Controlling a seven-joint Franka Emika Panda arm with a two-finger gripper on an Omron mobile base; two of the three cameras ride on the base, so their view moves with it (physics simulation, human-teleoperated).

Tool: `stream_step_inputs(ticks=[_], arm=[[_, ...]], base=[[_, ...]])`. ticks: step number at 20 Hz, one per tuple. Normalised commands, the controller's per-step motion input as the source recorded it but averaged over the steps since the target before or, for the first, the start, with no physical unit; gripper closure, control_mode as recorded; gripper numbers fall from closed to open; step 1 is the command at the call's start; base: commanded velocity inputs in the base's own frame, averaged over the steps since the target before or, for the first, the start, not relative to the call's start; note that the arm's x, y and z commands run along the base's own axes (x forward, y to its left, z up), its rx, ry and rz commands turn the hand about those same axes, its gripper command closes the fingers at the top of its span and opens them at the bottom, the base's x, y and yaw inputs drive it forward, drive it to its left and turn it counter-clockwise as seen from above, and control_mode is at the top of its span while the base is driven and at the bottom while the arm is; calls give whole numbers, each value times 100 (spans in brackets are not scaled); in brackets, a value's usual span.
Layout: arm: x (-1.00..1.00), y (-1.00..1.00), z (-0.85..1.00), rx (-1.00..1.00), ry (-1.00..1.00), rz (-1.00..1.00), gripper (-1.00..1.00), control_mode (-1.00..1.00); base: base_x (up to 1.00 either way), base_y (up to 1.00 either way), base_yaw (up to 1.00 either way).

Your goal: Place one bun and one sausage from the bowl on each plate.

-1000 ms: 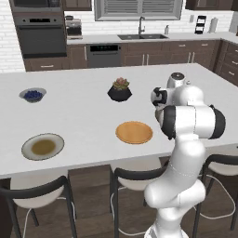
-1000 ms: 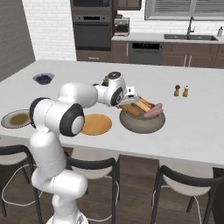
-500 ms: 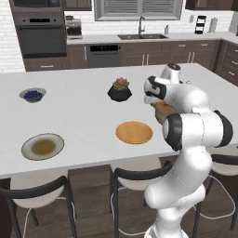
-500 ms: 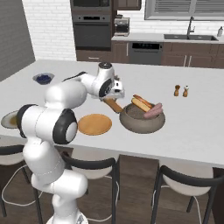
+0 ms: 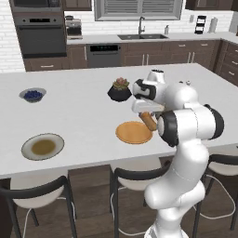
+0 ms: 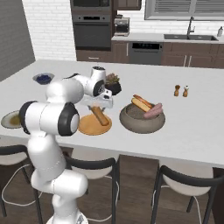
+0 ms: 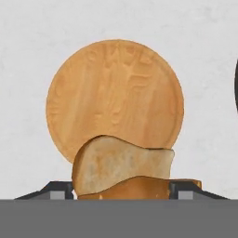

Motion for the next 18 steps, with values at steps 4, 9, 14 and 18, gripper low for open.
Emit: stream_step_inputs(ticks=[4, 9, 14, 18], arm=[[29, 0, -49, -20, 24, -7, 100, -100], [36, 4, -17, -3, 0, -1, 100, -100], [57, 1, -56, -2, 0, -4, 100, -100], [36, 11, -57, -2, 0, -6, 100, -100]], base=[[0, 0, 0], [0, 0, 0], [0, 0, 0], [0, 0, 0]])
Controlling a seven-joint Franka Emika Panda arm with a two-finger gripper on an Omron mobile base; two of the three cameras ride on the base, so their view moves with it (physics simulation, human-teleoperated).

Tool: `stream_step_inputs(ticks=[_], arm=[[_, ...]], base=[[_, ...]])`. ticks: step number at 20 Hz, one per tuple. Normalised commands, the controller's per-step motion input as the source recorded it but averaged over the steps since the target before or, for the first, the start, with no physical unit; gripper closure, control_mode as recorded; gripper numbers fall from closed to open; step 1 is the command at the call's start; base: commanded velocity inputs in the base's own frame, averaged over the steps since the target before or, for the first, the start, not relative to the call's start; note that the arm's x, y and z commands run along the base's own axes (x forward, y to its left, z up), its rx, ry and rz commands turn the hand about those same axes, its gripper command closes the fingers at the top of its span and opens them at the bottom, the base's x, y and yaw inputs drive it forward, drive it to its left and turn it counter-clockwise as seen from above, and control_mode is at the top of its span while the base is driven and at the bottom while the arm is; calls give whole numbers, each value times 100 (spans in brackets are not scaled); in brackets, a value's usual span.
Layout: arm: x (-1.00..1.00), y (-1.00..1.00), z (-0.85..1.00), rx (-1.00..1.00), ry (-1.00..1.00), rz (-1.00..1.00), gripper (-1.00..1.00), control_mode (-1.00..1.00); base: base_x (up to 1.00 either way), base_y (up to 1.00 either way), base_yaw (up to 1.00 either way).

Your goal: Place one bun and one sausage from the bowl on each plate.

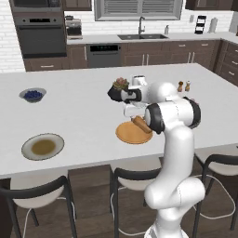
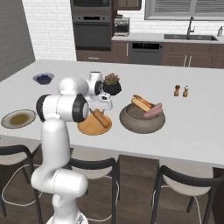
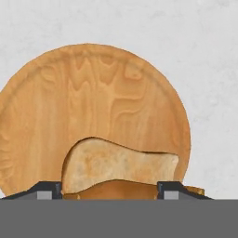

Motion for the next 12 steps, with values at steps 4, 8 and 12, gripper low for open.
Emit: stream_step_inputs(ticks=[4, 8, 12], arm=[[8, 6, -31, 0, 0, -2, 100, -100], [0, 5, -13, 0, 0, 0, -100, -100], [0, 0, 0, 0, -3, 0, -100, -100]], base=[[0, 0, 0], [0, 0, 0], [0, 0, 0]])
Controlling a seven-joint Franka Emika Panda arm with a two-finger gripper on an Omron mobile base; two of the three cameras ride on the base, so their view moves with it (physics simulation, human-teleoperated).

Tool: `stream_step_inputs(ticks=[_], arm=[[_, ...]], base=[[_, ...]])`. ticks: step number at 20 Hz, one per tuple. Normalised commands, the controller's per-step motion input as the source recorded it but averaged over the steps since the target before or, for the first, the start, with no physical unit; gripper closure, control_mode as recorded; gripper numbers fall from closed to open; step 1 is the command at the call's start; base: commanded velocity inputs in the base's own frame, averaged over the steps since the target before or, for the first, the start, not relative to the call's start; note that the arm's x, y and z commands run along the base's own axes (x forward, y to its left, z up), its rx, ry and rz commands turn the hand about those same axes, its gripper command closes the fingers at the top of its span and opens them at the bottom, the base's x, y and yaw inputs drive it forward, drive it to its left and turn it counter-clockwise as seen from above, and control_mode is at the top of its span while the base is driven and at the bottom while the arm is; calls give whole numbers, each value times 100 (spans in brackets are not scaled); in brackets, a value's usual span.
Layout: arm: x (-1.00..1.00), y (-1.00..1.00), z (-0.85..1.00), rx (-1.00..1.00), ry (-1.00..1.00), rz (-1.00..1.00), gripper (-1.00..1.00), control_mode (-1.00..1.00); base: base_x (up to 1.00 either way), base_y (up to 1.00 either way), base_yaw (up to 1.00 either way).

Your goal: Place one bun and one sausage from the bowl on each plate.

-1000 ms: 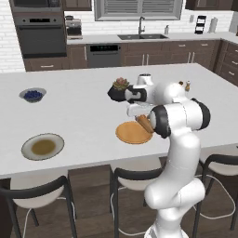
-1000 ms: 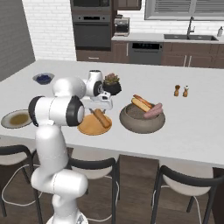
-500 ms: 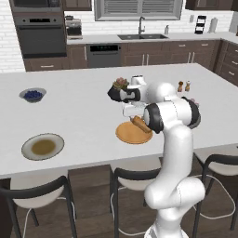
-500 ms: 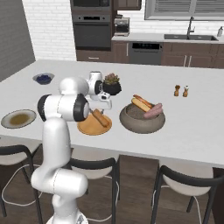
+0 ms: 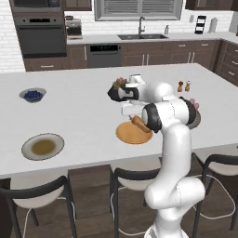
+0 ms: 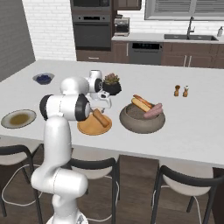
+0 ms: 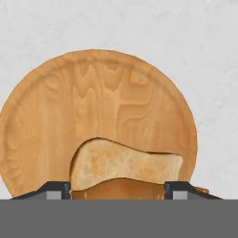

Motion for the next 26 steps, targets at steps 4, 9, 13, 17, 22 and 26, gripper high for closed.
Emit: stream_step_inputs(ticks=[4, 9, 13, 17, 22, 26], arm=[[10, 0, 0, 0, -7, 0, -100, -100], [4, 1, 15, 0, -8, 3, -100, -100], [-21, -40, 82, 14, -19, 6, -100, -100], [-43, -100, 84, 21, -4, -22, -100, -100], [-32, -100, 74, 13, 0, -39, -100, -100], [-65, -67, 62, 3, -3, -50, -100, -100]], base=[[0, 0, 0], [0, 0, 0], [0, 0, 0], [0, 0, 0], [0, 0, 0], [0, 0, 0]])
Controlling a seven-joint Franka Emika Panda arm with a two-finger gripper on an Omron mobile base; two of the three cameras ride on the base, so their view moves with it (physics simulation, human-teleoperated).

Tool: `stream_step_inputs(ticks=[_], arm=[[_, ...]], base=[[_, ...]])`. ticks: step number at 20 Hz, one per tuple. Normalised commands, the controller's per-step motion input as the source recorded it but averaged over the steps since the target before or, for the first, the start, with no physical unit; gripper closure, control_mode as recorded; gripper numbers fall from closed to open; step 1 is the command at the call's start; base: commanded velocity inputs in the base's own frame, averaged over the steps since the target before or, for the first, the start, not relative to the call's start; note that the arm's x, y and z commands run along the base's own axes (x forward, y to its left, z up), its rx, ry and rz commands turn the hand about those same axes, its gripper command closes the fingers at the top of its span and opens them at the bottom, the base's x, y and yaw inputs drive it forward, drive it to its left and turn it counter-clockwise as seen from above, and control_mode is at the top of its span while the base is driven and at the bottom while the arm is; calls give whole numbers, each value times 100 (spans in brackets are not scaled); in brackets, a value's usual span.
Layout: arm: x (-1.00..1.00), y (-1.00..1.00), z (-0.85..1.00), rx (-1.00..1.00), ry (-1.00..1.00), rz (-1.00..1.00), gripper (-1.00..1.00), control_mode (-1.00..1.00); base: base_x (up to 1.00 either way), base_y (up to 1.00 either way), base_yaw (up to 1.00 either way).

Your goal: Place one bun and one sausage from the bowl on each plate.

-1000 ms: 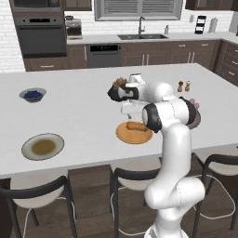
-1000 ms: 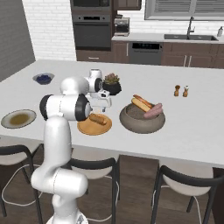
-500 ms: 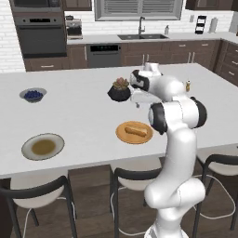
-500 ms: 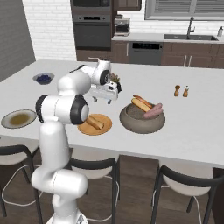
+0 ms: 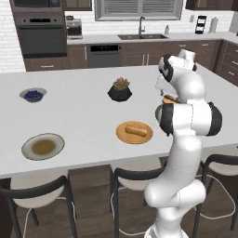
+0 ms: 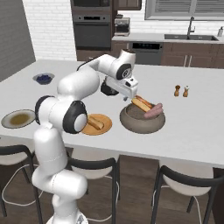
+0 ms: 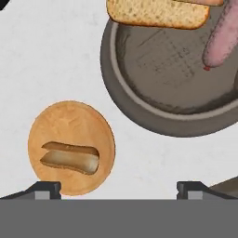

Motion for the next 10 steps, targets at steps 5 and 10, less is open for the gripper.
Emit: stream_step_inputs(ticks=[5, 10], arm=[[-38, -100, 6, 8, -3, -39, -100, -100], [-88, -85, 8, 22, -2, -30, -100, -100]], base=[[0, 0, 0], [0, 0, 0]])
